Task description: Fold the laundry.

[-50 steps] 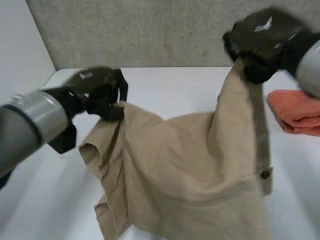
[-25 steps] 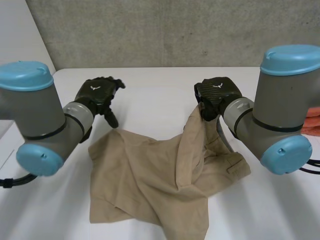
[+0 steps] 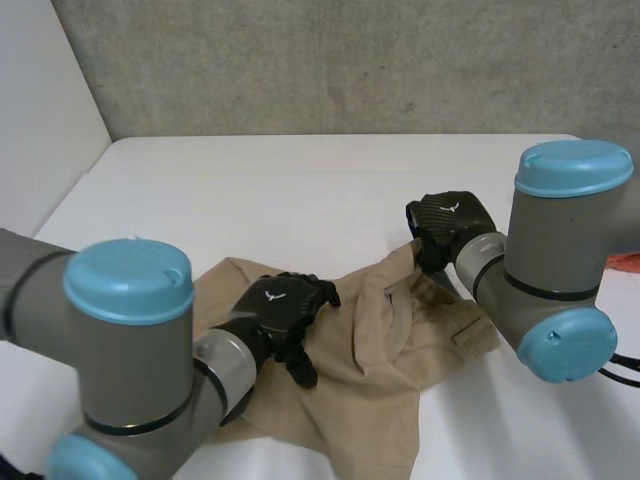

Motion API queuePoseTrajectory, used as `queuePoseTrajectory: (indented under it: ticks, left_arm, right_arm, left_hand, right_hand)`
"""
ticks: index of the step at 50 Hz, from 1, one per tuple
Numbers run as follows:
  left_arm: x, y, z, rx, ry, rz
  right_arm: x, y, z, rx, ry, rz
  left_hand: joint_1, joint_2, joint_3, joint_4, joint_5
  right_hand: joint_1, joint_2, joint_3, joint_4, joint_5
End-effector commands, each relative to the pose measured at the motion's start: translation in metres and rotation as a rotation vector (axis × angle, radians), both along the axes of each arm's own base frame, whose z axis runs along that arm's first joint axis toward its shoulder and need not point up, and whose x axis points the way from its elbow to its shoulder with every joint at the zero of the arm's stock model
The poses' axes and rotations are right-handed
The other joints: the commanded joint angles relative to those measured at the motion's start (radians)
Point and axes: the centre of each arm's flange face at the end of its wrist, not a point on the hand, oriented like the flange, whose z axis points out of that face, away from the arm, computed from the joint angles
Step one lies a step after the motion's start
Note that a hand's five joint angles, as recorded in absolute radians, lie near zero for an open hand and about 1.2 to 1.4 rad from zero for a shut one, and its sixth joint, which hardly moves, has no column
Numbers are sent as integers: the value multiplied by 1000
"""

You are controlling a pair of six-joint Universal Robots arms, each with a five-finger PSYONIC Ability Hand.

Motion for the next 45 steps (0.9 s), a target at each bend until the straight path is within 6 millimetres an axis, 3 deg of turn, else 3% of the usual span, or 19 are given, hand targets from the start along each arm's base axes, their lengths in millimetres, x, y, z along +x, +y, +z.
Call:
queuePoseTrajectory:
  ticks: [1, 8, 14, 17, 18, 22, 28, 33, 34, 35, 36, 38, 45]
  left_arm:
    - [-18, -9, -18, -4, 3, -26]
    - [-22, -11, -24, 2, -6, -30]
    - [-23, -28, -5, -53, 41, -1]
    - [-10, -59, 14, -104, 78, 74]
    - [3, -81, 23, -129, 95, 133]
    - [22, -124, 31, -169, 119, 223]
    - [46, -186, 11, -186, 116, 338]
    - [64, -224, -3, -239, 140, 404]
    - [65, -228, -6, -248, 143, 406]
    - [65, -231, -9, -255, 143, 407]
    - [64, -235, -14, -265, 148, 406]
    - [65, -237, -18, -269, 153, 410]
    - [66, -234, -15, -281, 157, 412]
  right_arm:
    - [-3, 7, 3, -15, 1, 11]
    - [-1, 4, 11, -49, 9, 20]
    - [9, -3, 24, -151, 84, 69]
    - [14, -10, 26, -195, 114, 84]
    - [18, -17, 27, -218, 119, 86]
    - [32, -38, 26, -261, 103, 89]
    - [66, -66, 13, -347, 61, 106]
    - [86, -87, -11, -392, 45, 106]
    - [90, -89, -17, -395, 44, 109]
    - [96, -92, -29, -400, 49, 113]
    - [97, -93, -34, -401, 56, 115]
    - [97, -96, -47, -395, 104, 106]
    - [90, -92, -45, -356, 172, 63]
  left_hand:
    - [355, 358, 360, 357, 353]
    - [1024, 1027, 1029, 1026, 1022]
    - [1025, 1028, 1030, 1027, 1023]
    - [1025, 1028, 1030, 1027, 1023]
    - [1025, 1028, 1030, 1027, 1023]
    - [1025, 1028, 1030, 1027, 1023]
    - [1025, 1028, 1030, 1027, 1023]
    - [1017, 1019, 1021, 1019, 1015]
    - [927, 929, 931, 929, 925]
    - [766, 769, 770, 768, 764]
    - [250, 252, 254, 252, 248]
    - [-196, -194, -192, -195, -199]
    - [-196, -194, -192, -195, -199]
  right_hand:
    - [415, 229, 215, 209, 234]
    - [415, 229, 215, 209, 234]
    - [415, 229, 215, 209, 234]
    - [415, 229, 215, 209, 234]
    - [415, 229, 215, 209, 234]
    - [415, 229, 215, 209, 234]
    - [415, 229, 215, 209, 234]
    - [415, 229, 215, 209, 234]
    - [343, 157, 144, 138, 162]
    - [-419, -605, -619, -625, -600]
    - [-807, -993, -1006, -1012, -988]
    - [-807, -993, -1006, -1012, -988]
    - [-807, -993, -1006, -1012, -988]
